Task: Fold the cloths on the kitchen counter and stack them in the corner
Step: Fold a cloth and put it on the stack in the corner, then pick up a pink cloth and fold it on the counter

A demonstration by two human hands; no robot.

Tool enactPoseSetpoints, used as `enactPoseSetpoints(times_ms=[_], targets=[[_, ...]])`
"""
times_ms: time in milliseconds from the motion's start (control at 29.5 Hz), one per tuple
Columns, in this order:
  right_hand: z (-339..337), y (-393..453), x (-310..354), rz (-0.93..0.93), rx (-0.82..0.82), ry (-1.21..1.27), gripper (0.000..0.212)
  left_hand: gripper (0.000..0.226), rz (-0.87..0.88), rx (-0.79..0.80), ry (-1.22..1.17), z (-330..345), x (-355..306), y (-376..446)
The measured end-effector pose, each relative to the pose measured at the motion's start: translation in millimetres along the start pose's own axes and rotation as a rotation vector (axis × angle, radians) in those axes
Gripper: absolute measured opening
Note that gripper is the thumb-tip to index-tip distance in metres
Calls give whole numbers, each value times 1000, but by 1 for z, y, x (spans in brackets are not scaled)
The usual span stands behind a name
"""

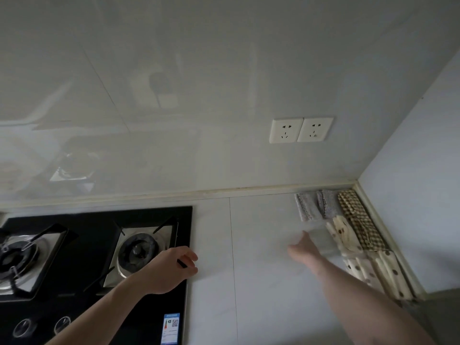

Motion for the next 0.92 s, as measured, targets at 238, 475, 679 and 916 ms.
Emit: enactPoseSetpoints(times_ms=[238, 475, 679, 916], targets=[[76, -85, -7, -166, 112, -435, 71, 25, -46, -33, -77, 13, 37, -38], [157, -168, 30, -202, 392, -284, 65, 29, -179, -133, -235, 8, 115, -107], [238, -263, 121, -455, 521, -160, 72, 25, -310, -355, -329, -25, 196, -197], [338, -396, 214, -669, 711, -75, 66, 22, -395, -499, -340, -31, 282, -308]])
Point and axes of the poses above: each hand's wrist, its own y-axis towards the middle knuckle, its own z-axis out of the palm, x = y × z, the point moved 10 cm from there along y, towards the middle knuckle, and after that the axes turned 8 degrees about y, right-handed, at the moved point
